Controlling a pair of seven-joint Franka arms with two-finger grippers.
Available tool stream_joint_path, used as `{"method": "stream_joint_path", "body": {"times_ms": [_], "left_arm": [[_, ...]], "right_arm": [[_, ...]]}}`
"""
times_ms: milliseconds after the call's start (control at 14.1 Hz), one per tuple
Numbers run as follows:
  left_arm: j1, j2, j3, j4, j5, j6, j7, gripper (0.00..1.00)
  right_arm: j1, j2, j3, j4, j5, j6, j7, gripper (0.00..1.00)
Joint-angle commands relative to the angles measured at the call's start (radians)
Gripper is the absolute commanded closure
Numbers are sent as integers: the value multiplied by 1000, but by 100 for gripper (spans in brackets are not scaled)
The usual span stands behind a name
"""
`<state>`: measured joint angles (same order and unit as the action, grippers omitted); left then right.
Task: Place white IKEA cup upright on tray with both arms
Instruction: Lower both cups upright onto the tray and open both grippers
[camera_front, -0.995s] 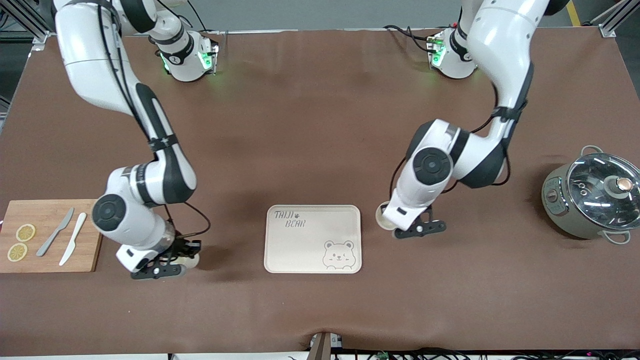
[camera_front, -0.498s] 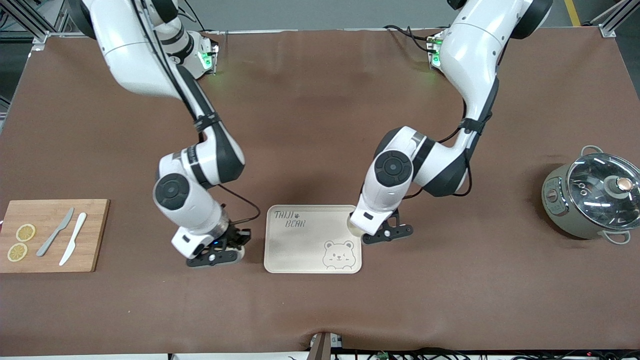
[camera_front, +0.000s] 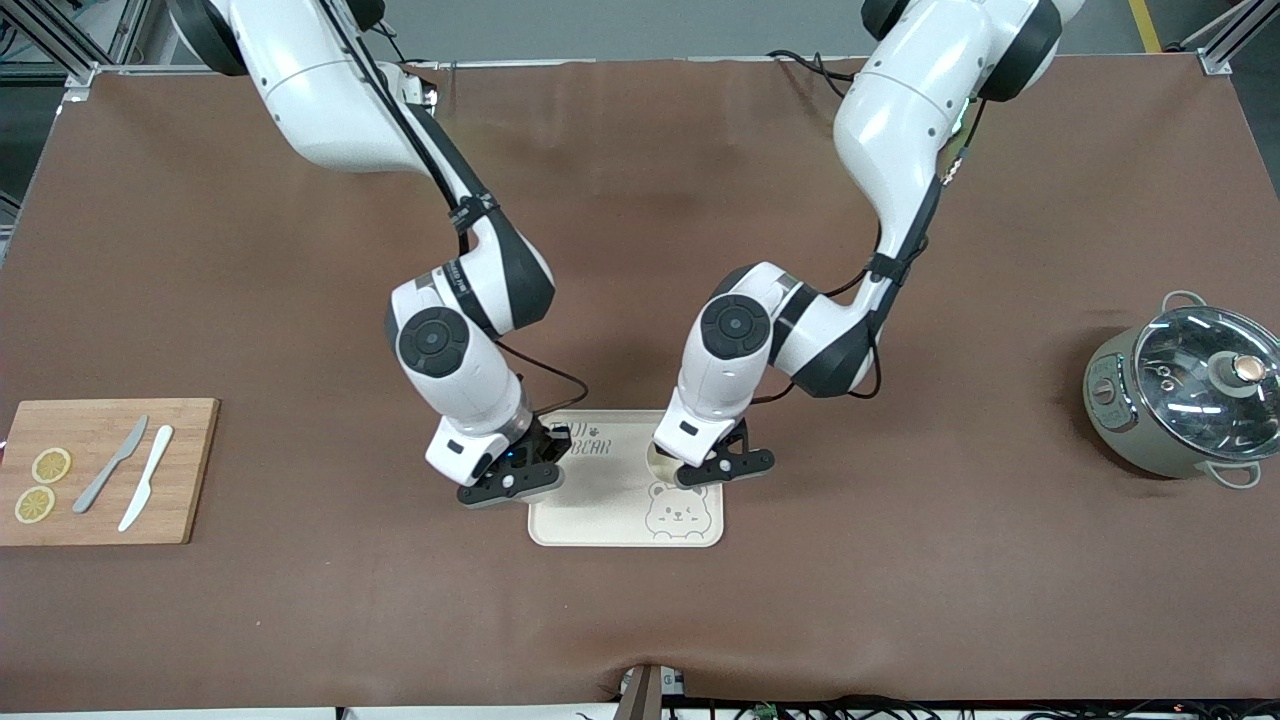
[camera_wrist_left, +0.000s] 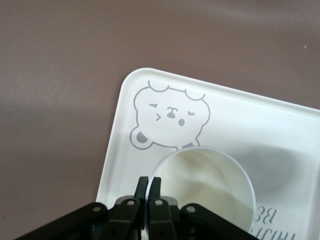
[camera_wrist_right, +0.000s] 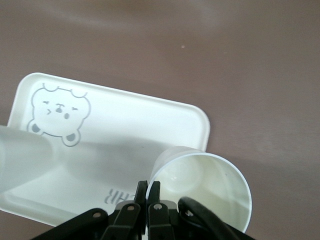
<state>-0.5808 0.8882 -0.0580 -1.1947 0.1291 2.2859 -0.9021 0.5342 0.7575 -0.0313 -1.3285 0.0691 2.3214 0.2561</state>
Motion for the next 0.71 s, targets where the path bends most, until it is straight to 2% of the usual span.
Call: {"method": "stream_joint_path", "body": {"times_ms": [0,284,569,640], "left_arm": [[-30,49,40,44,12,41,-27,100],[-31,67,50,43,14,58,-28,100],[-30,74,50,41,15,63,-28,100],[-30,74,52,40,15,64,-28,100]], "right_arm": [[43,69,-19,32,-15,64,54,100],[50,108,-18,45,-70,75,55,100],[52,123,-18,46,-75,87,55,100],[52,126,-18,46,-74,87,55,97]]}}
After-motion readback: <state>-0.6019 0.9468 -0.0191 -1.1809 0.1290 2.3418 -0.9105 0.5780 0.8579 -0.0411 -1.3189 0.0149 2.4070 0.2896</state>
